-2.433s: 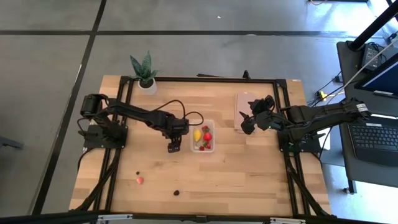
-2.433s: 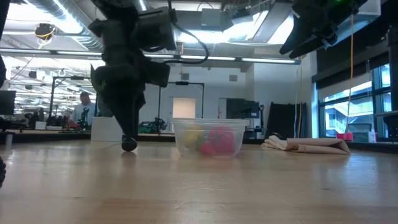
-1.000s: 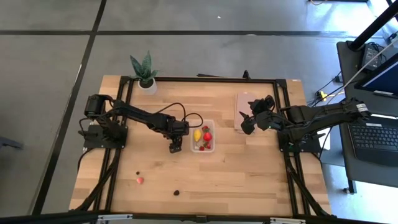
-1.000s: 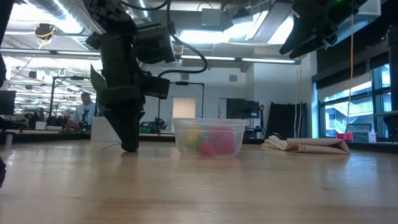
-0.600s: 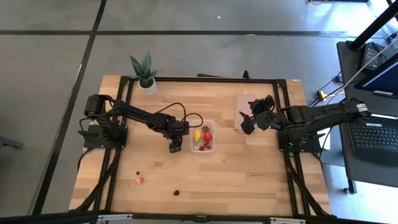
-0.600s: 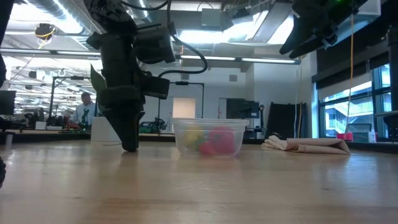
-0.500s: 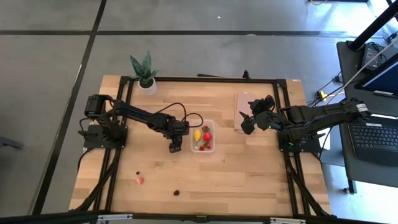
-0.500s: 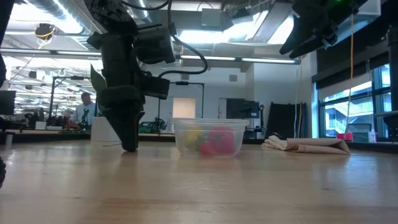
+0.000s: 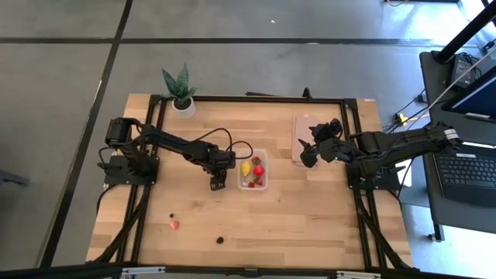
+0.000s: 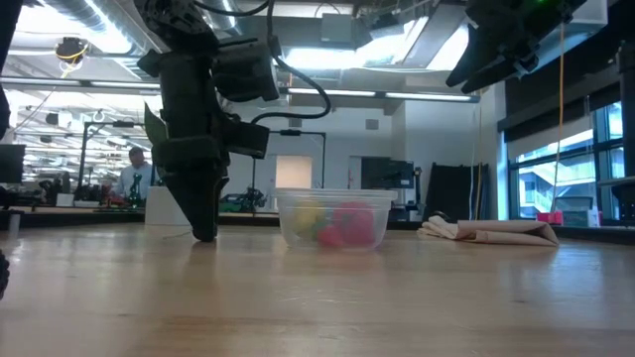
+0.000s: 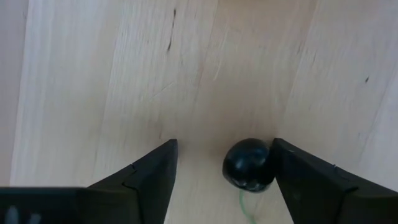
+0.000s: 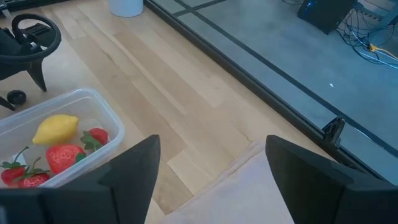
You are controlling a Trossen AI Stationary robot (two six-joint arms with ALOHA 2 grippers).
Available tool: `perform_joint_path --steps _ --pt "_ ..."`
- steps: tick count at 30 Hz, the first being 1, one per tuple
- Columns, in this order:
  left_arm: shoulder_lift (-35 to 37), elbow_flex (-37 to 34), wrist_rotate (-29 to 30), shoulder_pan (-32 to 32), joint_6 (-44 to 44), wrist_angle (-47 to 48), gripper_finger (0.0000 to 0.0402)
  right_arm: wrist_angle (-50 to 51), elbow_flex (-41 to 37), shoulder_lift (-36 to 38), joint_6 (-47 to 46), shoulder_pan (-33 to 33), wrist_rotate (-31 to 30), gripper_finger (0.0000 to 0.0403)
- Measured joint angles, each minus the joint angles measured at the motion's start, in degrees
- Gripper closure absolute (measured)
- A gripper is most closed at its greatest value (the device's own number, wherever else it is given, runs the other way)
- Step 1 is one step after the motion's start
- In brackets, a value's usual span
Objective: Pick and placing Produce into tupperware
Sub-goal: Put the black cherry into the transparent bin
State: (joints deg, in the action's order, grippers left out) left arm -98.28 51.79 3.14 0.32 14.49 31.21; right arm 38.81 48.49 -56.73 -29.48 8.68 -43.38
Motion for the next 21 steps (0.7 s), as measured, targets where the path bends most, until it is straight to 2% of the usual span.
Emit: perform_joint_path --steps 21 --pt "0.0 -0.1 0.3 0.0 0.0 -1.2 0.028 0.0 0.0 0.0 -0.2 0.0 0.0 0.0109"
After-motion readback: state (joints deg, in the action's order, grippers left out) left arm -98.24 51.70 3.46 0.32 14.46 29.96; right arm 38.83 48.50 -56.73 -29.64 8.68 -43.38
